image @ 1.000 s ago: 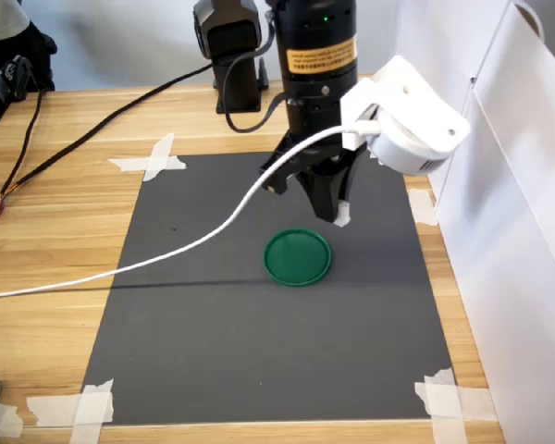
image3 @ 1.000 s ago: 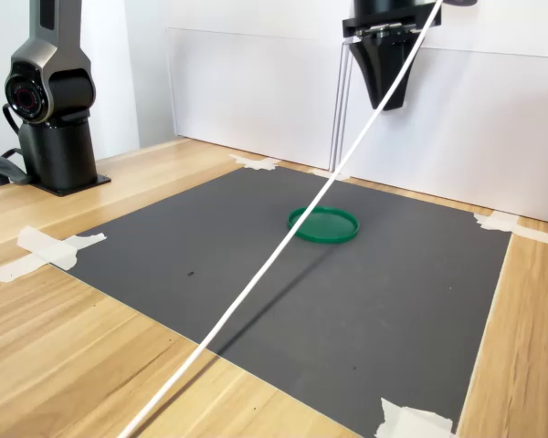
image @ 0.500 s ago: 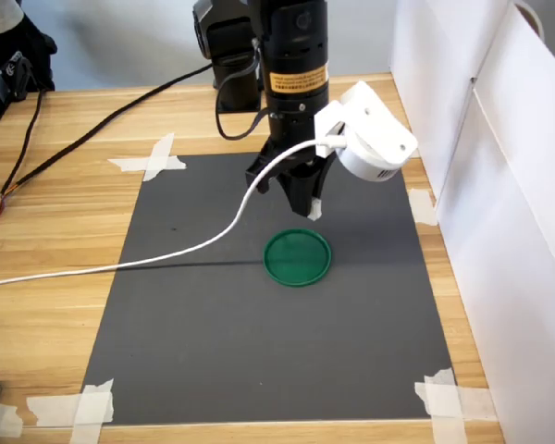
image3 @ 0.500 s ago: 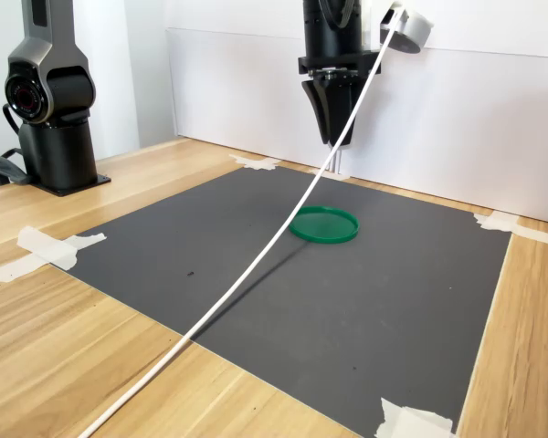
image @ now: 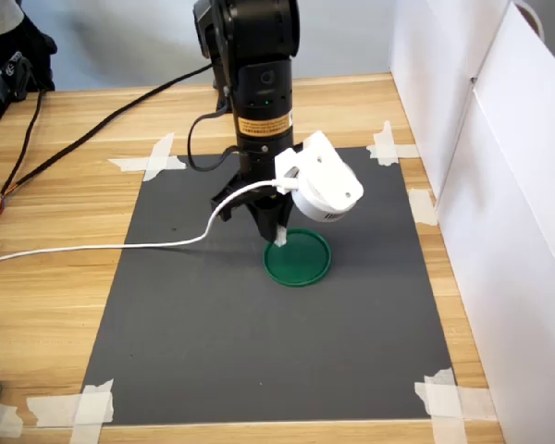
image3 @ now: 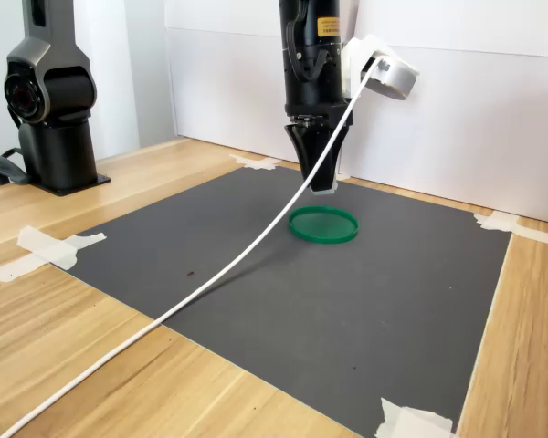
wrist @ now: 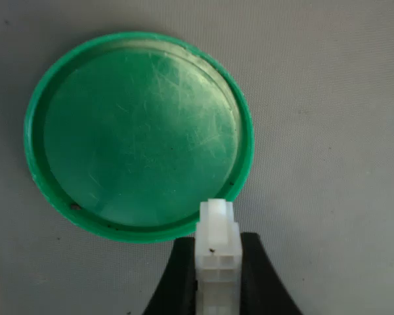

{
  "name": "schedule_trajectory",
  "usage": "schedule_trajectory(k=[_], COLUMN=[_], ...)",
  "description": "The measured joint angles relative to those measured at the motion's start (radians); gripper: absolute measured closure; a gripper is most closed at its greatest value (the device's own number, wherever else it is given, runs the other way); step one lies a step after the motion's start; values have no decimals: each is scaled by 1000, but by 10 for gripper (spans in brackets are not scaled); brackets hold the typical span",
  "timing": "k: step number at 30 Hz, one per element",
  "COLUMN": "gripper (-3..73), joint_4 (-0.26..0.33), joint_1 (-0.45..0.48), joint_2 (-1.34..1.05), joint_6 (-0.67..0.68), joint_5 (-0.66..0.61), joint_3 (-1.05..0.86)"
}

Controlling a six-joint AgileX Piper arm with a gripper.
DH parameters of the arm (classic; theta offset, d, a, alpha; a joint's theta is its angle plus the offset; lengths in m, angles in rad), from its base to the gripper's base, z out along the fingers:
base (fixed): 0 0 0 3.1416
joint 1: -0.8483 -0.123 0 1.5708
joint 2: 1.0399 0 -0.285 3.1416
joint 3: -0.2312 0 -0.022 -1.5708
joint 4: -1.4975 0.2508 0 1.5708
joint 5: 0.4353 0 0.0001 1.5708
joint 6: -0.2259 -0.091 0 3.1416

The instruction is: Grasp a white terminal and put it in the green lid.

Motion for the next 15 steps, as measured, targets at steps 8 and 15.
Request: schedule_trajectory(k=[8,15], gripper=[600,597], joint_4=[75,88], joint_1=[1,1], joint_2=[37,82], joint_6=[148,206], joint_5=[18,18], joint_3=[0,0])
